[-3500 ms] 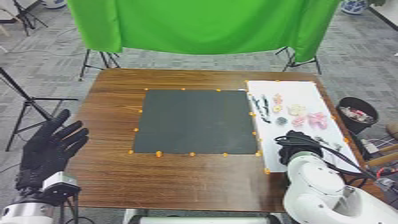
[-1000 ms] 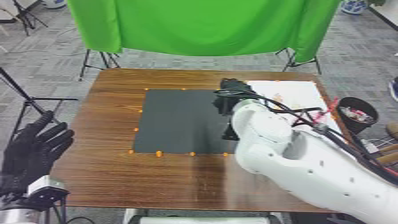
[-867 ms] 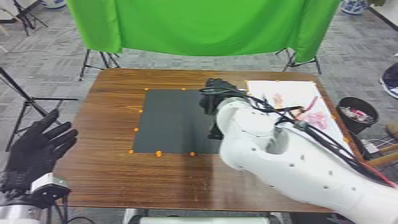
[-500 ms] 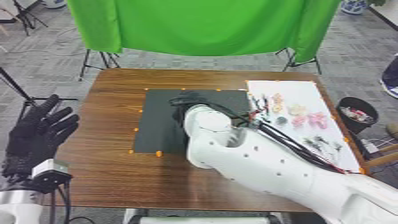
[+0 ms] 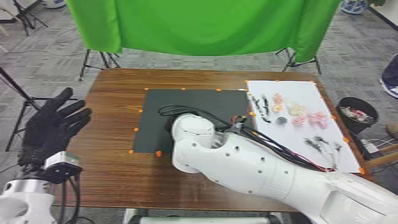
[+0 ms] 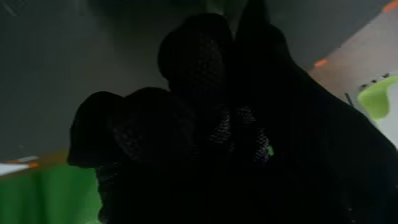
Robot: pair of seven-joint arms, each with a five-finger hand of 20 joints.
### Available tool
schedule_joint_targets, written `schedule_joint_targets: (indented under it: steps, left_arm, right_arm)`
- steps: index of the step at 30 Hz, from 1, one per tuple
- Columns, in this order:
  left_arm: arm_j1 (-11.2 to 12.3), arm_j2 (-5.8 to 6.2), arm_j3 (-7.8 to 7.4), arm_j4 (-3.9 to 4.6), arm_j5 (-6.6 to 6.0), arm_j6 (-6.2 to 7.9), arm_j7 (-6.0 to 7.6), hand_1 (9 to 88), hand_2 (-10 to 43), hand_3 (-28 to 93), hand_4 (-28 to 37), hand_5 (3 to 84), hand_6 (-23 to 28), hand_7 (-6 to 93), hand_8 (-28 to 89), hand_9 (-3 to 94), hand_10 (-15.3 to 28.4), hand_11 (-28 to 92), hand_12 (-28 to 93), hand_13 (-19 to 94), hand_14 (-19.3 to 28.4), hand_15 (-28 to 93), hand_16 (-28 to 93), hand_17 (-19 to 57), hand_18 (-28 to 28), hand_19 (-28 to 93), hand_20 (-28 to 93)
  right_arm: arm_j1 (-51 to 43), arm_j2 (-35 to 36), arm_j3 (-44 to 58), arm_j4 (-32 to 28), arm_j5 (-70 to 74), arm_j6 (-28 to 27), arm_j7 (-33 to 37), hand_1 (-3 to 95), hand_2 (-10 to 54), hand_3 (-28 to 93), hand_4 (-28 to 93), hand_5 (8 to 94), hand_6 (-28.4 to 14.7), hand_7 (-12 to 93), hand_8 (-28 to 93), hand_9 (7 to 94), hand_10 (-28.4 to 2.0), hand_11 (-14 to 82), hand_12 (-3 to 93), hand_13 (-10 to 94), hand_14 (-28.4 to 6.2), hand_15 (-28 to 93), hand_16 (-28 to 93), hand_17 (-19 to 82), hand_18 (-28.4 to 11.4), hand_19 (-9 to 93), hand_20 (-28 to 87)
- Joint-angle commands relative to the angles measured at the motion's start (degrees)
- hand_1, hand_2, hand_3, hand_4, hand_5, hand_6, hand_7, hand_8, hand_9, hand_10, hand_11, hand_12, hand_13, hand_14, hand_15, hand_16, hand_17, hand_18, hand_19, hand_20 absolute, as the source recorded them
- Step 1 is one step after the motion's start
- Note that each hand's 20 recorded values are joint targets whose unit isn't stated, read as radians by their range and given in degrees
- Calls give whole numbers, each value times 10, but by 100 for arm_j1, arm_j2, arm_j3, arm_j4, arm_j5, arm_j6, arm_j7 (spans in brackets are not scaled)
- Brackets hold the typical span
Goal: Arrange flowers
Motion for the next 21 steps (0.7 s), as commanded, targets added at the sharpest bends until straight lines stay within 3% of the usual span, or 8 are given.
schedule_joint_targets:
  steps: [1,6,11,14,15,18,21]
  left_arm:
    - [-588,-144,121,175,243,-344,-516,293,58,642,-210,355,87,94,-76,313,195,262,115,192,261,520,-109,-84,250,458,26]
    - [-553,-104,121,173,198,-324,-493,293,58,644,-209,355,87,95,-76,313,194,261,115,192,261,520,-109,-83,249,458,26]
    - [-679,-64,209,224,193,-343,-484,294,58,646,-208,355,87,95,-76,313,194,262,114,192,261,521,-109,-83,249,458,26]
    - [-766,-176,201,253,290,-431,-703,294,58,646,-208,354,87,95,-76,313,194,262,115,192,261,521,-109,-84,249,458,27]
    - [-748,-188,184,246,296,-426,-718,294,58,646,-208,354,87,96,-76,312,194,262,115,192,261,521,-109,-83,249,458,27]
    - [-686,-116,199,219,227,-369,-574,296,59,645,-209,354,87,95,-76,313,194,262,115,192,261,521,-109,-84,249,458,27]
    - [-782,-174,232,251,283,-422,-703,295,59,646,-208,354,87,95,-76,313,194,262,115,192,261,522,-109,-83,249,458,27]
  right_arm:
    - [28,52,-22,9,261,298,202,505,-71,782,-104,798,-44,319,237,870,-133,451,271,869,-77,683,191,629,-164,932,365]
    - [-21,23,69,4,346,284,192,510,-74,777,-112,800,-45,311,235,871,-132,439,273,868,-77,675,192,628,-163,932,349]
    - [0,54,96,-1,542,331,170,517,-74,768,-122,802,-50,299,233,872,-132,429,273,866,-78,665,192,624,-161,932,326]
    - [-123,42,179,-28,633,258,181,522,-74,764,-140,803,-53,281,231,871,-128,417,275,864,-78,658,193,621,-159,932,305]
    - [-153,30,191,-46,639,196,150,525,-75,762,-147,803,-53,276,228,870,-127,410,277,862,-78,655,193,619,-158,932,300]
    - [-153,14,163,-115,637,122,-10,529,-73,760,-165,800,-57,260,222,869,-127,385,285,851,-82,647,192,610,-155,932,273]
    - [-164,21,121,-176,615,60,-87,534,-73,754,-173,799,-60,253,217,866,-127,371,288,844,-83,643,190,600,-154,932,261]
